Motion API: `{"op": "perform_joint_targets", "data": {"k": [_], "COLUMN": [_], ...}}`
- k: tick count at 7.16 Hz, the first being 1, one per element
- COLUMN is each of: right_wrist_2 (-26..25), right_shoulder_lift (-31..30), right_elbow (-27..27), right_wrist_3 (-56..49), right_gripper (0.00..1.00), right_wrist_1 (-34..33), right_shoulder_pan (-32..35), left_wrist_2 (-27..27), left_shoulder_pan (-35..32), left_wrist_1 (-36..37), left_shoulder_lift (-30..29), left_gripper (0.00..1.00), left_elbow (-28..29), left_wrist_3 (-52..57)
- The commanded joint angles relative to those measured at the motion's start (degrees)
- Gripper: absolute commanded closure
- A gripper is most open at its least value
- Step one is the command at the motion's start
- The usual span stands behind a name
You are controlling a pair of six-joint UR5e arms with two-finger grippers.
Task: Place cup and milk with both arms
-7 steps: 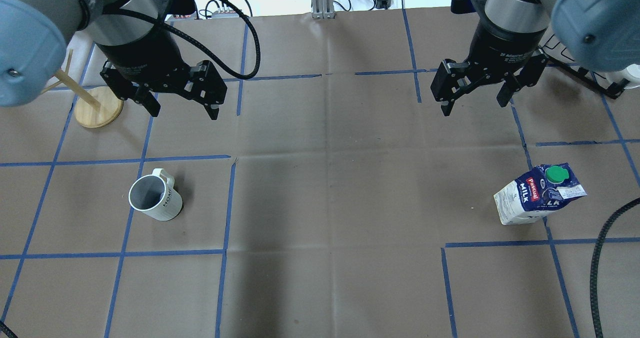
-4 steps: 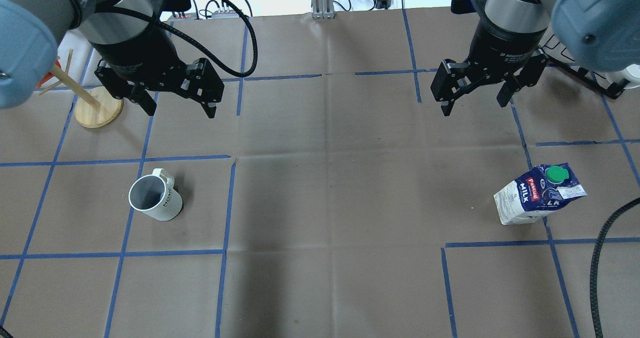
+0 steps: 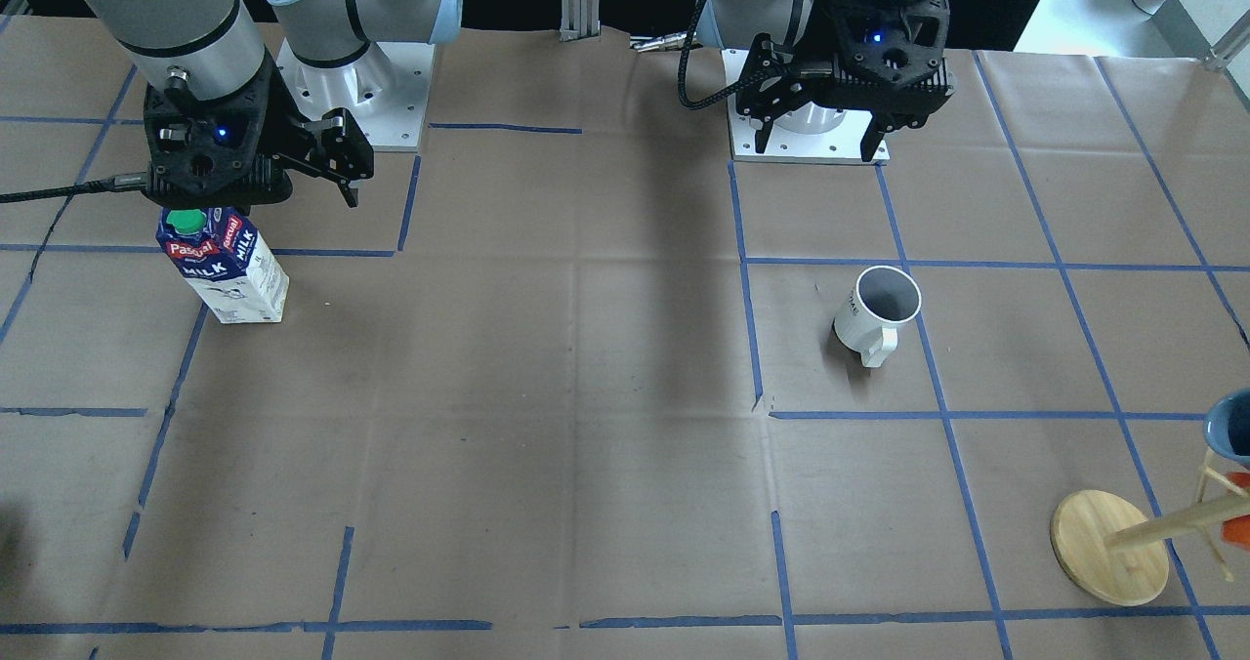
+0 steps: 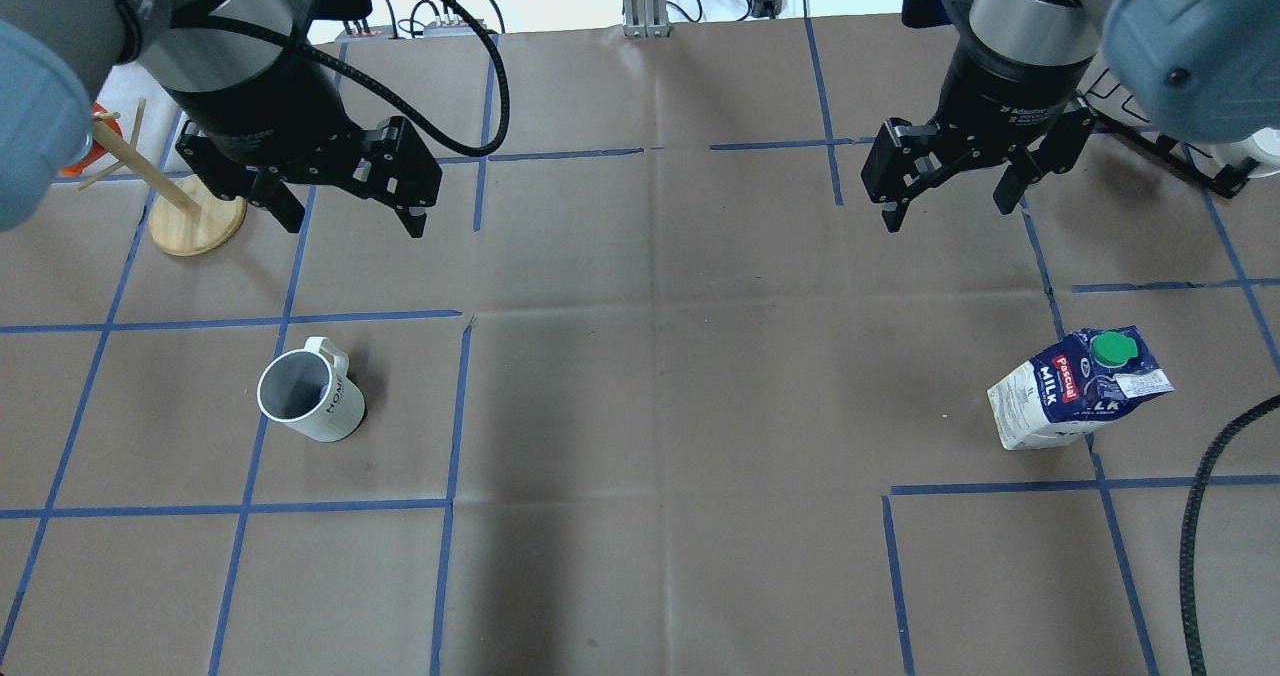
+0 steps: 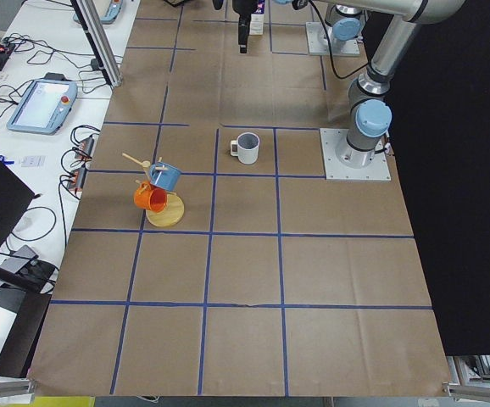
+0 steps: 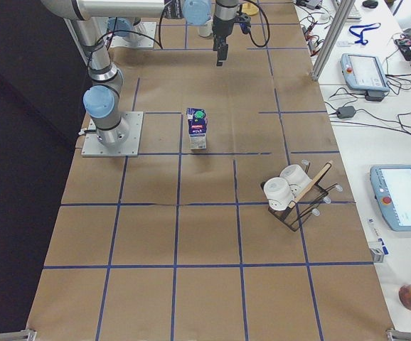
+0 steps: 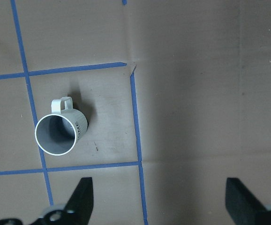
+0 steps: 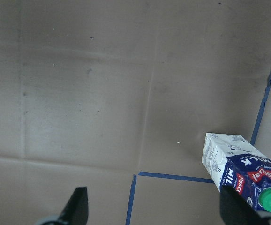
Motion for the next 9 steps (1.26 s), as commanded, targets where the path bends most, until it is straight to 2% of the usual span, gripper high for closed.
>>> {"op": "perform_joint_targets", "data": {"k": [1,2,3,4,5,6,7,8,9], "right_wrist_2": [0.0,0.0,0.0,0.0,0.0,0.0,0.0,0.0,0.0], "right_shoulder_lift": [0.0,0.0,0.0,0.0,0.08,0.08,0.0,0.08,0.08], "right_elbow": [-0.08,-0.08,-0.08,-0.08,-0.08,-0.08,-0.08,0.01,0.01], "right_wrist_3": [0.0,0.0,0.0,0.0,0.0,0.0,0.0,0.0,-0.09], "right_gripper": [0.0,0.0,0.0,0.0,0.0,0.0,0.0,0.0,0.0], "right_wrist_1": [-0.09,-0.18,-0.18,-0.18,-0.18,-0.18,-0.18,-0.18,-0.18], "right_shoulder_pan": [0.01,0.01,0.01,0.01,0.01,0.01,-0.08,0.01,0.01], "left_wrist_2": [1.75,6.29,6.08,6.25,5.9,3.72,0.83,-0.85,-1.91], "left_shoulder_pan": [4.21,9.29,12.82,13.72,15.91,20.11,24.76,26.46,26.48], "left_wrist_1": [2.4,3.27,6.07,14.8,23.15,29.76,31.22,31.15,31.67], "left_shoulder_lift": [3.92,5.6,5.7,4.66,4.47,4.3,3.78,3.33,0.29], "left_gripper": [0.0,0.01,0.03,0.03,0.03,0.03,0.02,0.01,0.01], "left_elbow": [-7.97,-11.58,-15.18,-18.7,-24.83,-30.11,-32.16,-32.53,-32.53], "left_wrist_3": [5.58,10.85,13.77,19.55,23.78,27.39,33.26,33.49,33.32]}}
